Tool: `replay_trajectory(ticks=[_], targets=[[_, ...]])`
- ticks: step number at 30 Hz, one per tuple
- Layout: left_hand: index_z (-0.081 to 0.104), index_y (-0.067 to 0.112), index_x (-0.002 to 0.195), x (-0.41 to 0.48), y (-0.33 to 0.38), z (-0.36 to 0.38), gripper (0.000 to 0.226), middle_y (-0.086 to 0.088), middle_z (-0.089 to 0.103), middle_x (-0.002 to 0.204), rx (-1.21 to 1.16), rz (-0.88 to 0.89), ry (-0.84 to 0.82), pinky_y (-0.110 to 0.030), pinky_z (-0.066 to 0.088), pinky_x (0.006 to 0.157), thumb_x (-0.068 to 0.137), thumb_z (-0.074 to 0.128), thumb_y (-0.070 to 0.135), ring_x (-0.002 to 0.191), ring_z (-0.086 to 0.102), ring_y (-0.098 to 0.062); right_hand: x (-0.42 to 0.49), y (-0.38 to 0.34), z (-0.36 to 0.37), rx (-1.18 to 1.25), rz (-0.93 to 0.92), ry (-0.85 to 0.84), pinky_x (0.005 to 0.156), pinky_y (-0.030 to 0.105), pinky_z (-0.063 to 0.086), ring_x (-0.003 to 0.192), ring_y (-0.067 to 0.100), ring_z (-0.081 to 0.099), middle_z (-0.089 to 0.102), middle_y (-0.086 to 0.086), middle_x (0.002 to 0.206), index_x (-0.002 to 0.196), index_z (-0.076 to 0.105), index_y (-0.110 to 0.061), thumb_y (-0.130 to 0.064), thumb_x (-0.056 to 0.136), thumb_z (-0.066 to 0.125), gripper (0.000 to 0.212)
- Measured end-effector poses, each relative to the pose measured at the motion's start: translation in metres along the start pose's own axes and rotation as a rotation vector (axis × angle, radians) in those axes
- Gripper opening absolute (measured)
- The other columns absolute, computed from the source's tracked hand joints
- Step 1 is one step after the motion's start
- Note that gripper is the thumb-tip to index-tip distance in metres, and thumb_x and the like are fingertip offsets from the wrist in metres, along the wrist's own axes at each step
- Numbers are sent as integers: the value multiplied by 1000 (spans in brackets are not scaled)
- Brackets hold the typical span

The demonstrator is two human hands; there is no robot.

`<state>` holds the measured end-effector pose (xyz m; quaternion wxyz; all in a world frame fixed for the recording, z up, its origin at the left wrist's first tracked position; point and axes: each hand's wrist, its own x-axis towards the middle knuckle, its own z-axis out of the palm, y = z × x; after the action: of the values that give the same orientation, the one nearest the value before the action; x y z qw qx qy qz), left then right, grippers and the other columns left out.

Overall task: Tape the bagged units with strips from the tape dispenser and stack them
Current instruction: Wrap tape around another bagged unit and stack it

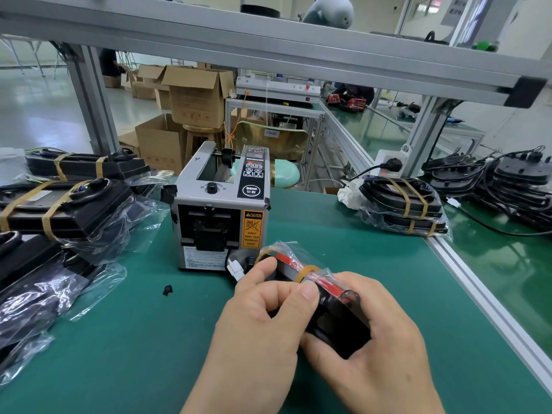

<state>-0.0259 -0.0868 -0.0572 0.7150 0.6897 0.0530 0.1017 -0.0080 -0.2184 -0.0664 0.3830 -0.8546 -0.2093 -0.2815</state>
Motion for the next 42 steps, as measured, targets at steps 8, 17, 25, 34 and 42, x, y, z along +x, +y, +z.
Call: replay_trajectory(ticks=[8,17,25,34,42], targets=[[75,34,66,-2,1,4,12,34,47,115,71,11,25,7,26,79,75,69,37,110,28,36,0,-2,0,0,-15,3,71,22,47,86,7,62,61,-19,95,105,54,-38,-49,61,67,47],[71,40,63,-4,0,8,6,31,46,124,56,22,95,-7,32,83,63,76,37,108,36,31,-1,0,1,-28,-44,15,73,18,46,87,2,59,58,-20,99,108,49,-40,-48,64,65,48],[69,50,77,4,-6,8,28,12,73,87,-226,0,190,-19,48,78,57,64,30,82,65,-1,-5,6,1,-29,-6,-12,80,12,43,94,0,57,58,-23,103,111,53,-39,-53,55,69,60],[69,42,80,1,0,2,46,8,70,97,-61,35,129,-23,48,78,39,68,63,88,65,-4,-3,1,1,-19,-54,-9,77,17,45,93,-2,57,56,-27,105,111,52,-40,-45,57,72,57],[71,34,72,10,-4,3,24,3,72,72,-154,-39,109,-9,46,56,82,69,13,62,61,0,-6,5,-1,16,25,-39,84,19,45,98,8,62,63,-20,107,110,62,-35,-51,53,70,60]])
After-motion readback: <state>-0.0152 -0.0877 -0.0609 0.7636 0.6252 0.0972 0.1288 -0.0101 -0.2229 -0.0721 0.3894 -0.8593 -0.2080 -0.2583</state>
